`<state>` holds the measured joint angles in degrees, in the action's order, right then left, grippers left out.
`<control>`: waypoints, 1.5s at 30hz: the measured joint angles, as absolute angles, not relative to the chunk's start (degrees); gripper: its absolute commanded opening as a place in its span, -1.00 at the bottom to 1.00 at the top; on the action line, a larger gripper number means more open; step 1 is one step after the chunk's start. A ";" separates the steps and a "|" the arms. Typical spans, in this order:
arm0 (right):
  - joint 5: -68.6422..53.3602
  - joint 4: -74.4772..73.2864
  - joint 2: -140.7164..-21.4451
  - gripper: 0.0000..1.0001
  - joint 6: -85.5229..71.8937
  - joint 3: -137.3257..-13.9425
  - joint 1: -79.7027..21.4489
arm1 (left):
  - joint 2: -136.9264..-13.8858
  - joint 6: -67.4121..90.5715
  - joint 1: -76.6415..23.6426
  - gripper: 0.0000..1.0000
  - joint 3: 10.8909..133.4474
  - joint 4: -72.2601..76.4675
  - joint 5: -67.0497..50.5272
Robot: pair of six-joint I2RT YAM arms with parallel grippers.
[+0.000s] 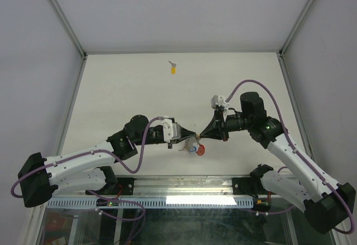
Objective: Put the keys on the keyring
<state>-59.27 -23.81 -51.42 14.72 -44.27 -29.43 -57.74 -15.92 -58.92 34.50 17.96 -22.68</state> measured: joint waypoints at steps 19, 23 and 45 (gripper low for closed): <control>-55.61 -22.48 -51.57 -0.52 15.99 -41.43 -30.89 | -57.76 -15.88 -58.92 -1.00 34.50 17.98 -22.68; -52.73 -20.69 -45.71 -0.22 17.54 -39.92 -30.89 | -57.76 -15.88 -58.92 -1.00 34.50 17.98 -22.68; -56.31 -5.82 -48.40 -0.35 18.24 -36.62 -32.91 | -57.76 -15.81 -58.92 -1.00 34.50 18.04 -22.72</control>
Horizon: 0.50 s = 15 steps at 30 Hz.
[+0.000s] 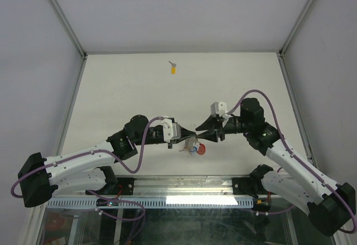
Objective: Put the keys on the keyring
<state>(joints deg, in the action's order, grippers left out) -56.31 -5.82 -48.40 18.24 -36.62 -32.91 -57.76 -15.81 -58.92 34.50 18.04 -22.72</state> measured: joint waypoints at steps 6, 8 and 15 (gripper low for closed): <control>-56.47 -5.50 -49.17 -0.48 18.57 -36.62 -34.00 | -57.76 -15.79 -58.92 -1.00 34.50 18.04 -22.72; -56.51 -5.23 -49.34 -0.53 18.61 -36.62 -34.13 | -57.76 -15.81 -58.92 -1.00 34.50 18.04 -22.72; -57.87 -4.97 -49.95 -1.00 18.85 -36.62 -34.44 | -57.76 -15.81 -58.85 -1.00 34.50 18.04 -22.57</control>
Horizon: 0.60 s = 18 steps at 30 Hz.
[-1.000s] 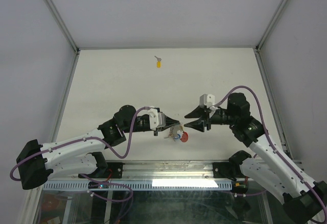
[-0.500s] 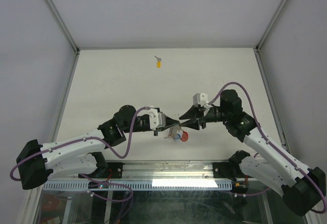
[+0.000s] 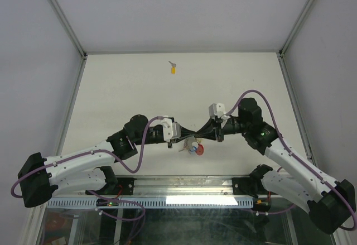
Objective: Put the keys on the keyring
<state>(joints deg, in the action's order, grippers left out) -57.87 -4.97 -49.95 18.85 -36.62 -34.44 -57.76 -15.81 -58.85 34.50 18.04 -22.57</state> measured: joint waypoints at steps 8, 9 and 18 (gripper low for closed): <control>-55.94 -12.69 -49.76 -1.00 22.48 -39.90 -34.54 | -57.69 -14.57 -58.92 -0.26 34.50 18.81 -21.45; -54.72 -15.90 -50.04 -1.00 23.59 -41.76 -34.54 | -57.60 -14.55 -58.92 -0.20 34.50 19.03 -21.23; -39.97 -45.21 -58.87 -1.00 28.60 -64.40 -34.54 | -54.98 -13.96 -58.92 -0.15 34.52 19.20 -17.04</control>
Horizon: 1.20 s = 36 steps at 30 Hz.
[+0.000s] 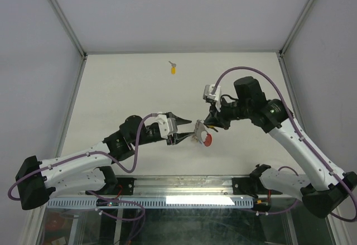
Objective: Put the keys on the keyring
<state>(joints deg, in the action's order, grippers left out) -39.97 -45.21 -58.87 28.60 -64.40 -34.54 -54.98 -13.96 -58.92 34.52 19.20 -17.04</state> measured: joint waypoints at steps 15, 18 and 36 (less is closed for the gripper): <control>-19.59 -77.12 -74.78 -1.00 25.69 -91.98 -38.59 | -58.57 -10.13 -58.92 0.12 35.55 21.10 -7.94; -16.58 -80.88 -78.35 -1.00 23.81 -94.65 -40.03 | -60.90 -9.61 -58.92 0.03 35.99 22.50 -7.75; -14.28 -87.11 -83.70 -1.00 18.65 -98.15 -42.70 | -66.87 -13.69 -58.92 -0.24 39.44 26.96 -15.11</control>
